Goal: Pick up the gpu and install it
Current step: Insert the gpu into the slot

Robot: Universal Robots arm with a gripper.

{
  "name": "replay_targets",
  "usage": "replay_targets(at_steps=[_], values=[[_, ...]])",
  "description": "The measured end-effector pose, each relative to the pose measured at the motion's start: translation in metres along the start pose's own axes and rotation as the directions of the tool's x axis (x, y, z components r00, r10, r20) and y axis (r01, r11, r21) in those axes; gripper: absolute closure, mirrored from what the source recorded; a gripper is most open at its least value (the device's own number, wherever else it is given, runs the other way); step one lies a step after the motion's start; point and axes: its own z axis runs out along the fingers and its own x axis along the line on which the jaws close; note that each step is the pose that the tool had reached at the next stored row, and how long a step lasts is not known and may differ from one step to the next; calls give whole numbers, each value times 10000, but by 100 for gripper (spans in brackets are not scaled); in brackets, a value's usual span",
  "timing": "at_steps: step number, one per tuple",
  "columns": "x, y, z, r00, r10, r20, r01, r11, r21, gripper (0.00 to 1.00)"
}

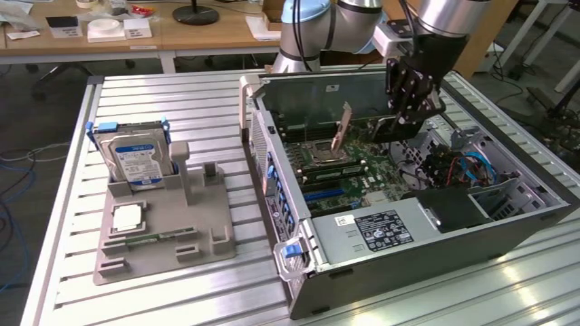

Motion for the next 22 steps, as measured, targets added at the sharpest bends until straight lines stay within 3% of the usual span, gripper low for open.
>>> replay_targets(at_steps=[2,16,22], values=[[15,0,2,10000,0,24,0,10000,-1,73],[32,24,60,10000,0,28,0,10000,-2,73],[37,74,77,10000,1,32,-1,10000,-1,73]])
